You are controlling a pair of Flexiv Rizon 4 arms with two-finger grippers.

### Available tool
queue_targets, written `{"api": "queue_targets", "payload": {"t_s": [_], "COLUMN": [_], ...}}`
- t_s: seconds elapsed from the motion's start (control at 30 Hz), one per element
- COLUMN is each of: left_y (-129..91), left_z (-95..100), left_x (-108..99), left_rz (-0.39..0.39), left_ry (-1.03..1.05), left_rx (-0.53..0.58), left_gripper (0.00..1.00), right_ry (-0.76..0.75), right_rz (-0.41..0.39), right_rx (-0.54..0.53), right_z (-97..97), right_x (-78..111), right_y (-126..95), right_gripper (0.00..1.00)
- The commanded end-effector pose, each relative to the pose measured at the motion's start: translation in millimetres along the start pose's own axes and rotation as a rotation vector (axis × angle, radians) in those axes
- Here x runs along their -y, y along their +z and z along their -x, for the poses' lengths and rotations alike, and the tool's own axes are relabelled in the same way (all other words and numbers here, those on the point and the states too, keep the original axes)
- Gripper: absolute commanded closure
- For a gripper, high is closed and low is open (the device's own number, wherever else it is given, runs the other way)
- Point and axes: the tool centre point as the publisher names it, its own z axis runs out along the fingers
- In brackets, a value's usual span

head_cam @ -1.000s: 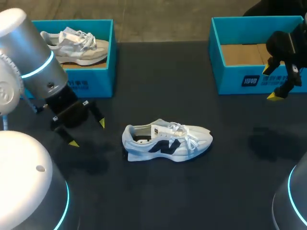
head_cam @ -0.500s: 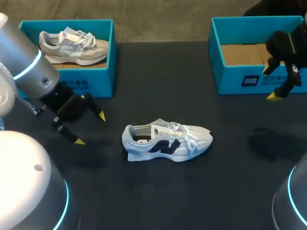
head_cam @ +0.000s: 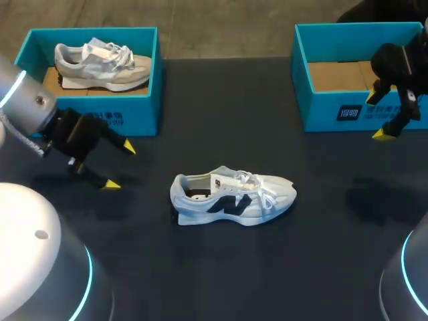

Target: Take the shoe out of the shoebox, open the shoe tongue, remove and reinsert the insole, then place the shoe into the shoebox

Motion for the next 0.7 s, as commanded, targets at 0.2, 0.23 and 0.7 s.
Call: {"api": "queue_targets", "payload": {"t_s": [0.2, 0.23, 0.7], "left_y": [2.7, 3.3, 12.3], "left_z": [-16.7, -17.6, -27.9], "left_x": [-32.1, -35.4, -57.6], "left_rz": [-0.179, -0.194, -0.251], "left_ry": [-0.118, -0.122, -0.116], "left_rx": [0.077, 0.081, 0.112], "left_gripper": [0.00, 0.00, 0.00], "right_ry": [0.001, 0.001, 0.001], "right_rz": [-0.003, -0.003, -0.003], "right_rx": [0.000, 0.000, 0.000], "right_z": [0.3, 0.3, 0.3], "right_x": [-0.5, -0.5, -0.5], "right_y": [0.5, 0.5, 0.5], "right_gripper": [0.00, 0.00, 0.00]}}
